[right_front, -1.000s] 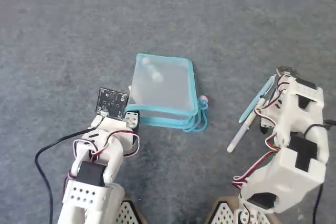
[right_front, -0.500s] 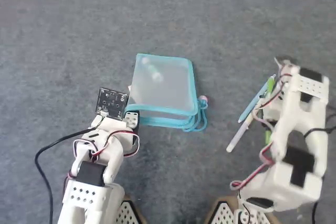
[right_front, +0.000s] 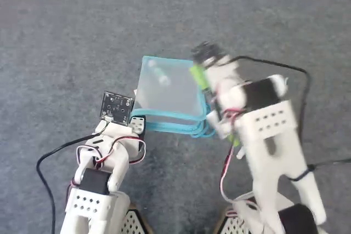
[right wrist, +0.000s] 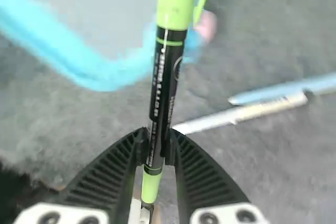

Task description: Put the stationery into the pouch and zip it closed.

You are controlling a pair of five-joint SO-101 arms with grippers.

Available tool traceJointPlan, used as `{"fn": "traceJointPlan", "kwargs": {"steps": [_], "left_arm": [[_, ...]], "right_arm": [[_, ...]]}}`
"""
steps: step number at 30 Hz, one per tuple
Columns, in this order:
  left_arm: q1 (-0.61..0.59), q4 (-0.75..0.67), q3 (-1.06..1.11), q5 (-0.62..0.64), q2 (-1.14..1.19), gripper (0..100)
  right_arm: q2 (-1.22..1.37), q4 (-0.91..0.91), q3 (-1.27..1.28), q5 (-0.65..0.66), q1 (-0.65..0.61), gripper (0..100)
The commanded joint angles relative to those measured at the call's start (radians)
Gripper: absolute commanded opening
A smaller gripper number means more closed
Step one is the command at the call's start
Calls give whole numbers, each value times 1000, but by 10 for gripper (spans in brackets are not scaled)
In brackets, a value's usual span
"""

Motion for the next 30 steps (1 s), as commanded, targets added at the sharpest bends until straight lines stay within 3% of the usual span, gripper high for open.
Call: {"fn": "traceJointPlan", "kwargs": {"steps": [1,9,16,22,30], "left_arm": [[6,-29,-10,-12,0,12],[-114,-123,-13,-5,8,12],[-110,-126,-12,-5,8,12],[-110,-124,-12,-5,8,12],[-110,-123,-10,-5,8,12]], "right_arm": [[-54,44,25,52,-122,6],[-61,44,132,103,-162,6],[-74,45,137,146,-203,6],[-217,47,138,170,-334,6],[-157,44,213,157,-314,6]]}}
